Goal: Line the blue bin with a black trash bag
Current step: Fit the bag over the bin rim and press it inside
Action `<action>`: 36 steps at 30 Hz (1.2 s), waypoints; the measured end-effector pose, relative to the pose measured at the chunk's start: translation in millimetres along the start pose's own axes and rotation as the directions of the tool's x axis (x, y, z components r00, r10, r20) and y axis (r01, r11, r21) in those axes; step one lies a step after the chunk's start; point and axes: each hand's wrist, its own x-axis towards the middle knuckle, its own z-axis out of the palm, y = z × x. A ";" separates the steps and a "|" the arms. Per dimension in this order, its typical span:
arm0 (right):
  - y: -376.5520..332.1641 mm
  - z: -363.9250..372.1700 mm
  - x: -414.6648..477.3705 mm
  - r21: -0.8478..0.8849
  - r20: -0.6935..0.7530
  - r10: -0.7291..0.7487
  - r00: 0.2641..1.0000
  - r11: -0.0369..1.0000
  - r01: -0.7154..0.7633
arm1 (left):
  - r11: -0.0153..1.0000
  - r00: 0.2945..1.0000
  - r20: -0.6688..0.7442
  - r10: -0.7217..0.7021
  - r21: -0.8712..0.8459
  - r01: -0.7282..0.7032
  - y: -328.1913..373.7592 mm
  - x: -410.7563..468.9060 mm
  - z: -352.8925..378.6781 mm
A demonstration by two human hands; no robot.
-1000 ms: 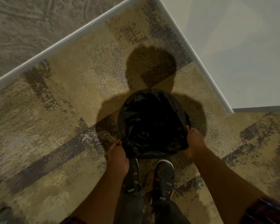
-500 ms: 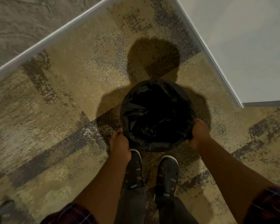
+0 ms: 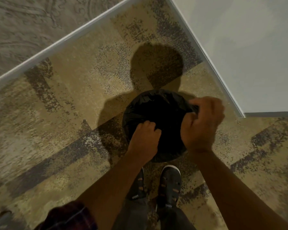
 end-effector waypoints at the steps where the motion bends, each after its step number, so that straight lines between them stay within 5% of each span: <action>1: -4.3 4.7 -0.8 0.084 0.090 -0.063 0.994 0.995 0.055 | 0.997 0.998 0.059 -0.016 0.083 0.011 -3.7 4.6 2.8; 3: -9.7 18.0 -6.6 0.216 0.286 -0.101 0.953 0.976 0.039 | 0.982 0.991 0.127 -0.053 0.185 0.029 -8.5 9.4 6.5; 5: -6.2 34.5 -11.2 0.204 0.499 0.011 0.867 0.970 -0.130 | 0.969 0.983 0.164 -0.084 0.242 0.043 -11.7 12.1 10.2; 9: 16.3 74.0 -12.7 -0.097 0.856 0.218 0.470 0.958 -0.268 | 0.939 0.972 0.207 -0.115 0.341 0.038 -19.9 16.1 15.4; 11: 25.7 89.0 -9.0 -0.134 0.884 0.259 0.388 0.937 -0.321 | 0.932 0.967 0.218 -0.133 0.359 0.048 -21.1 19.2 16.3; 16: 47.7 115.0 11.0 -0.179 0.854 0.366 0.370 0.874 -0.453 | 0.853 0.921 0.284 -0.265 0.514 0.087 -26.3 19.9 13.9; 19: 49.4 118.4 22.7 -0.301 0.844 0.465 0.267 0.823 -0.482 | 0.835 0.907 0.299 -0.296 0.542 0.094 -27.1 19.3 10.9; 23: 36.6 88.8 9.0 -0.134 0.873 0.194 0.447 0.977 -0.164 | 0.835 0.918 0.287 -0.273 0.544 0.078 -21.1 23.5 5.9; 25: 30.5 72.4 -7.9 -0.196 0.916 0.110 0.386 0.962 0.190 | 0.837 0.916 0.330 -0.229 0.548 0.012 -17.8 28.2 4.0; 28: 22.5 64.1 -34.5 -0.273 0.961 0.227 0.154 0.725 0.632 | 0.801 0.870 0.442 -0.218 0.591 -0.099 -17.9 32.9 4.4; 30: 26.6 66.4 -42.9 -0.278 0.933 0.356 0.048 0.629 0.726 | 0.766 0.848 0.461 -0.261 0.634 -0.109 -22.8 37.1 2.9; 32: 30.6 66.5 -39.9 -0.301 0.912 0.408 0.034 0.612 0.732 | 0.748 0.840 0.458 -0.293 0.657 -0.097 -29.0 39.9 0.9; 34: 28.4 62.0 -34.6 -0.281 0.947 0.312 0.078 0.685 0.673 | 0.777 0.850 0.453 -0.271 0.623 -0.084 -33.6 38.3 1.2; 36: 18.7 49.4 -30.9 -0.223 0.966 0.102 0.236 0.790 0.571 | 0.838 0.890 0.417 -0.185 0.540 -0.079 -34.3 32.9 1.5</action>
